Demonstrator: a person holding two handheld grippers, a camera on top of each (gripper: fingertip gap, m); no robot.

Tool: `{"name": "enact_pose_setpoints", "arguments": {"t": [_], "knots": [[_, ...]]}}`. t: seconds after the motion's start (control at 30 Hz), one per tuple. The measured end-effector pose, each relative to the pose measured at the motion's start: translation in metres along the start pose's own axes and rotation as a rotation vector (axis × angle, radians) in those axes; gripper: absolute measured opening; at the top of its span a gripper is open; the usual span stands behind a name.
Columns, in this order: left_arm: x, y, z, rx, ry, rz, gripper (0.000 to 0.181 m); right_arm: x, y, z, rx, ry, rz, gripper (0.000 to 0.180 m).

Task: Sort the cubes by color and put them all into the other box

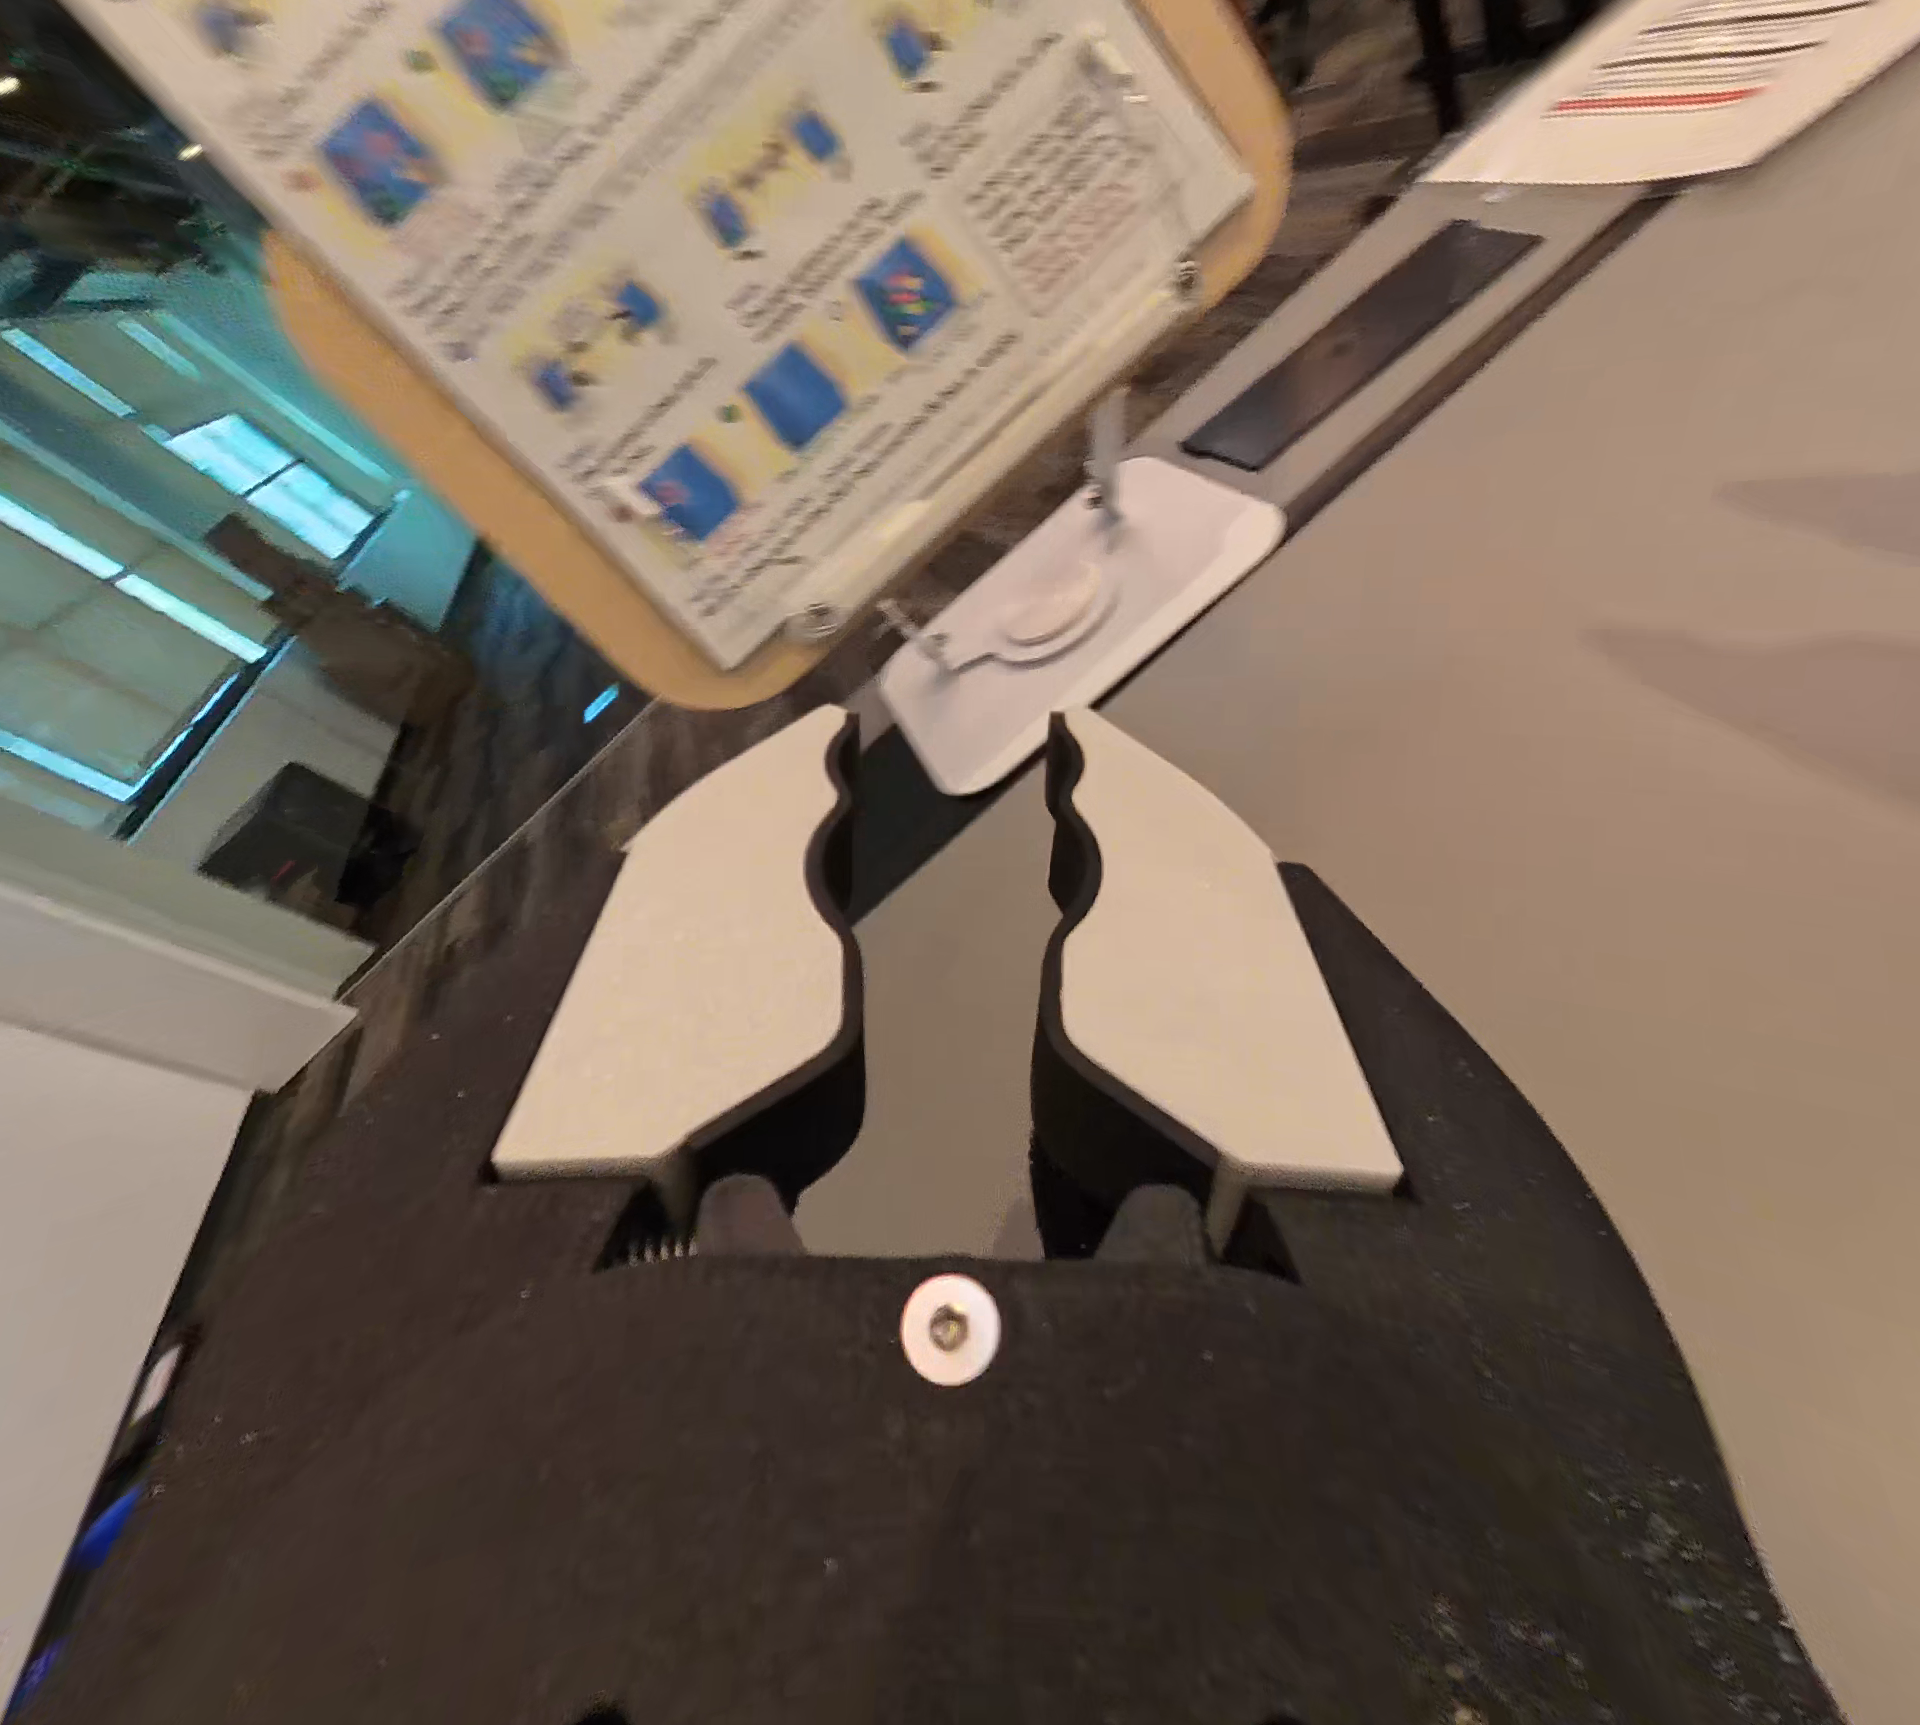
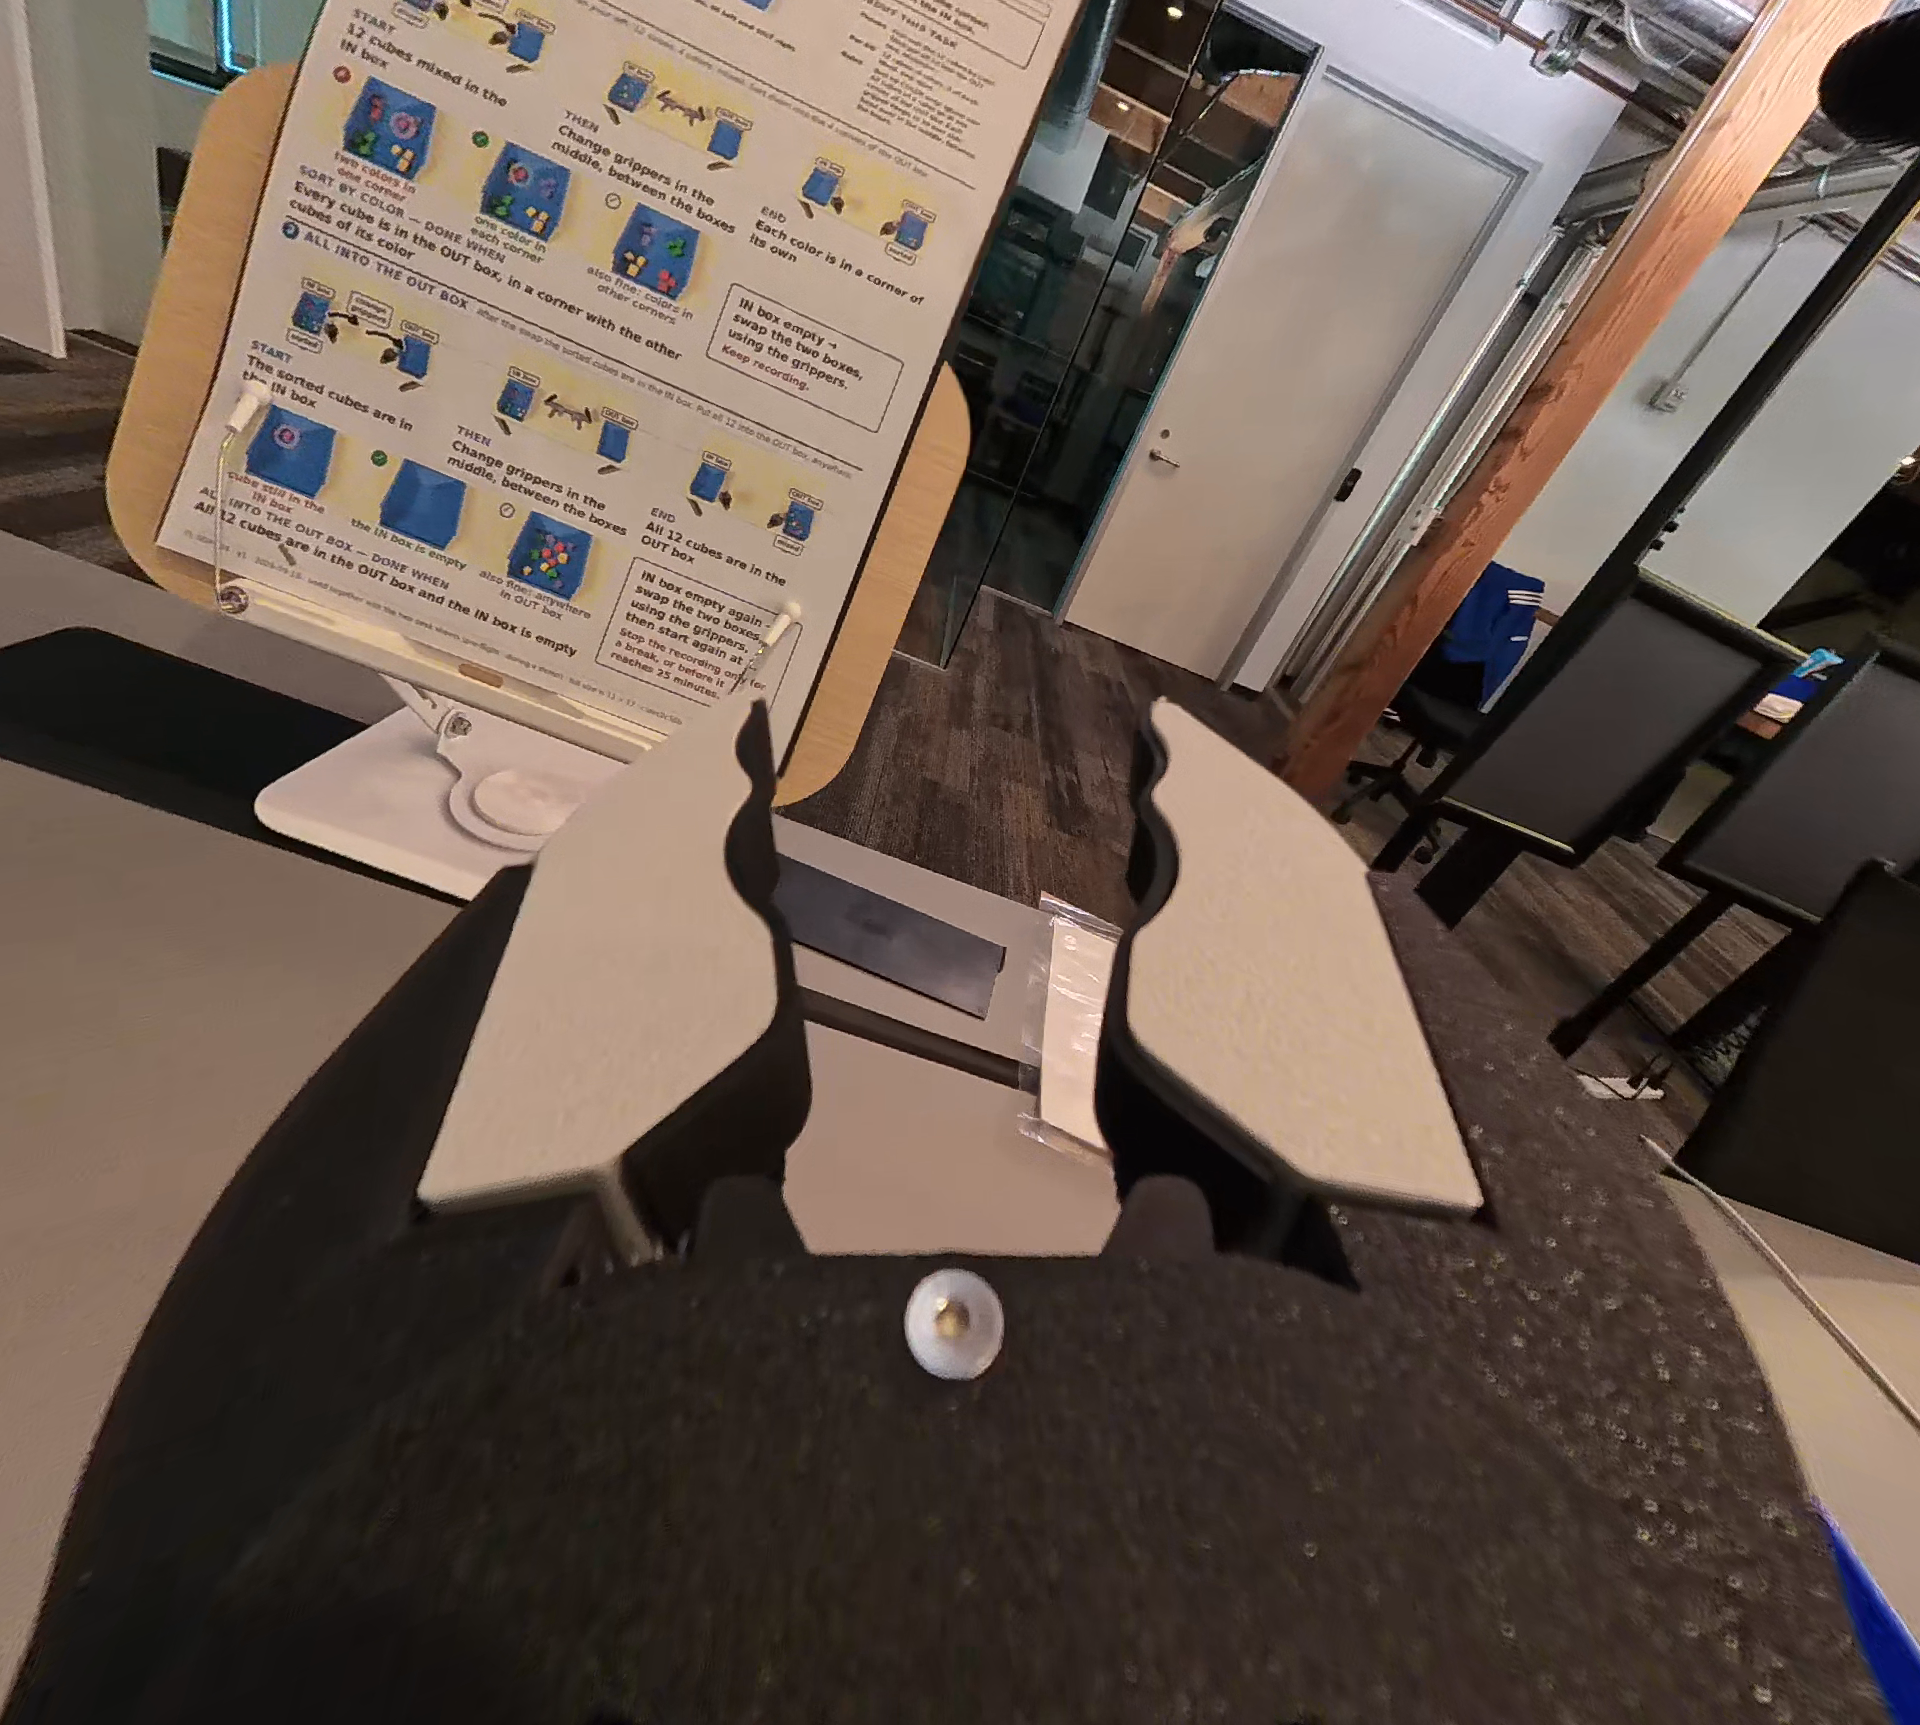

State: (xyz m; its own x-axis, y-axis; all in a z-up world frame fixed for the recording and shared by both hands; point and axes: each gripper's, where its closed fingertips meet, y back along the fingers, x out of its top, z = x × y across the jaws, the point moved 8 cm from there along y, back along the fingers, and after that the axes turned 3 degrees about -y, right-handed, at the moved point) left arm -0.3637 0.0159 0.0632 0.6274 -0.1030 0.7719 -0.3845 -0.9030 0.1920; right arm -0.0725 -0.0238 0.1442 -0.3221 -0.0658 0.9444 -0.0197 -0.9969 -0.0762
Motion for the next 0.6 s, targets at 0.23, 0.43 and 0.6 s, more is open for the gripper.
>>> {"name": "enact_pose_setpoints", "arguments": {"t": [0.23,0.43,0.6], "knots": [[-0.050,0.064,-0.117,0.189,0.032,-0.318,0.041,-0.006,-0.007,-0.010,0.050,0.025,-0.056,0.066],[-0.143,0.113,-0.193,0.115,0.159,-0.724,0.045,-0.009,-0.012,-0.009,0.084,0.016,-0.083,0.065],[-0.210,0.109,-0.206,0.050,0.268,-0.860,0.038,-0.018,-0.016,-0.006,0.095,0.019,-0.129,0.065]]}}
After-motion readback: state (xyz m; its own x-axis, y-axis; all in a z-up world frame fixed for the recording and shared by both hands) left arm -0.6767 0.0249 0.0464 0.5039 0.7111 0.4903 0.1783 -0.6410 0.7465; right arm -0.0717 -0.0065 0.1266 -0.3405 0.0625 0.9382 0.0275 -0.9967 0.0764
